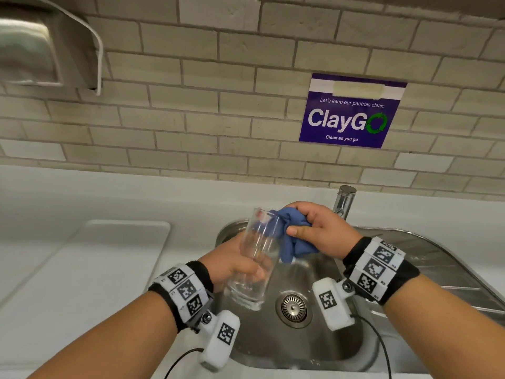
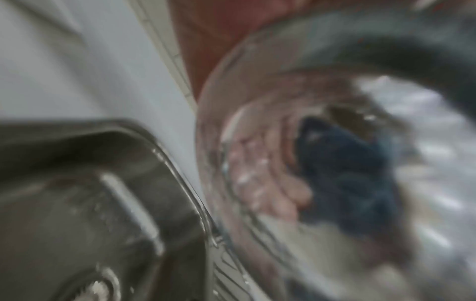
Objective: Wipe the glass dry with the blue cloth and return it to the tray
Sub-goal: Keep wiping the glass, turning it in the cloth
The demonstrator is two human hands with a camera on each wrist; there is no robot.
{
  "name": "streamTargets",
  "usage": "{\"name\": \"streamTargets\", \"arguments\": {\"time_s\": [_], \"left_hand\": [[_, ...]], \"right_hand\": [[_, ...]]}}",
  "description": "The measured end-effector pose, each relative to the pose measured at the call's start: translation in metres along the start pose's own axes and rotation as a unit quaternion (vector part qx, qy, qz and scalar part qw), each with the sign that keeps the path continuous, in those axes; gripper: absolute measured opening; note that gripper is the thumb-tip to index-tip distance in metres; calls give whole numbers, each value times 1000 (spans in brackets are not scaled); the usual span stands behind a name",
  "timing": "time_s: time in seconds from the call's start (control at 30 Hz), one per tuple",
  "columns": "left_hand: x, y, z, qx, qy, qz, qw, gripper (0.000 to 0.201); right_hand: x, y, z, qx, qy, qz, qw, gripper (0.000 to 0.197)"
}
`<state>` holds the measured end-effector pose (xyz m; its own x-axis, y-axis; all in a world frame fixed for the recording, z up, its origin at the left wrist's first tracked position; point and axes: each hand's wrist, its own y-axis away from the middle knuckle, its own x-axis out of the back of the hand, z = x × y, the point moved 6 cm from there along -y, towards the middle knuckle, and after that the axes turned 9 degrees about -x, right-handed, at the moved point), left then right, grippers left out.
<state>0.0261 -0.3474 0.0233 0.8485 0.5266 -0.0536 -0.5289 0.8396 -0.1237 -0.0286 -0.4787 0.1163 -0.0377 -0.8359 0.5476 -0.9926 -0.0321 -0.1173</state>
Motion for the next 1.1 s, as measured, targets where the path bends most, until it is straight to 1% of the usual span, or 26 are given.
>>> {"name": "streamTargets", "arguments": {"time_s": [0.03, 0.07, 0.1, 0.13, 0.2, 0.23, 0.27, 0.3, 0.33, 0.37, 0.4, 0.43, 0.47, 0.53, 0.6, 0.67, 0.7, 0.77, 0.8, 0.87, 0.9, 0.93, 0.97, 1.03, 1.1], "left_hand": [[-3, 1, -2, 9, 65, -25, 998, 63], [-6, 1, -3, 17, 100, -38, 994, 61], [-7, 0, -3, 18, 102, -37, 994, 59], [-7, -2, -1, 13, 81, -21, 996, 55], [-4, -8, 4, -13, -4, 42, 999, 49], [-4, -11, 8, -38, -57, 80, 994, 49], [-4, -13, 11, -56, -107, 125, 985, 52], [-2, -12, 10, -62, -144, 184, 970, 57], [0, -10, 9, -60, -159, 236, 957, 61], [1, -8, 8, -59, -155, 261, 951, 62], [2, -7, 9, -62, -153, 263, 951, 64], [4, -8, 10, -60, -149, 238, 958, 65], [5, -9, 11, -57, -136, 198, 969, 67], [4, -10, 13, -59, -48, 109, 991, 61], [-3, -7, 14, -56, 49, 46, 996, 48], [-8, -7, 10, -41, 89, 15, 995, 45], [-9, -8, 8, -37, 81, 25, 996, 46], [-5, -12, 7, -54, 24, 77, 995, 50], [-4, -14, 8, -68, -13, 108, 992, 52], [1, -16, 6, -81, -68, 181, 978, 65], [3, -16, 4, -75, -75, 211, 972, 70], [4, -15, 4, -73, -82, 225, 968, 72], [6, -16, 4, -73, -89, 222, 968, 72], [6, -15, 10, -65, -88, 185, 977, 70], [4, -13, 15, -67, -35, 130, 989, 65]], "right_hand": [[2, 0, -1, 5, -13, -2, 1000, 22], [2, -1, -2, 8, -14, -1, 1000, 23], [3, -2, -2, 8, -2, 6, 1000, 25], [5, -4, -2, 7, 18, 19, 1000, 27], [7, -8, -5, 5, 63, 45, 997, 26], [7, -10, -7, 6, 82, 55, 995, 23], [6, -11, -10, 7, 97, 63, 993, 21], [4, -13, -12, 7, 106, 68, 992, 19], [2, -13, -15, 8, 109, 69, 992, 18], [1, -13, -18, 11, 107, 68, 992, 18], [1, -12, -19, 14, 102, 63, 993, 19], [1, -11, -19, 16, 91, 54, 994, 20], [2, -9, -18, 17, 73, 39, 996, 21], [5, -5, -15, 18, 32, 12, 999, 22], [6, -4, -15, 17, 10, 10, 1000, 22], [5, -6, -15, 15, 40, 21, 999, 20], [4, -8, -16, 13, 67, 33, 997, 19], [4, -11, -19, 12, 100, 53, 993, 18], [3, -11, -21, 15, 110, 58, 992, 17], [-1, -12, -27, 28, 131, 59, 989, 15], [-3, -13, -30, 34, 142, 58, 988, 15], [-5, -14, -32, 40, 151, 57, 986, 14], [-5, -13, -33, 44, 154, 58, 985, 14], [-3, -12, -31, 46, 145, 61, 986, 16], [2, -9, -26, 42, 113, 57, 991, 17]]}}
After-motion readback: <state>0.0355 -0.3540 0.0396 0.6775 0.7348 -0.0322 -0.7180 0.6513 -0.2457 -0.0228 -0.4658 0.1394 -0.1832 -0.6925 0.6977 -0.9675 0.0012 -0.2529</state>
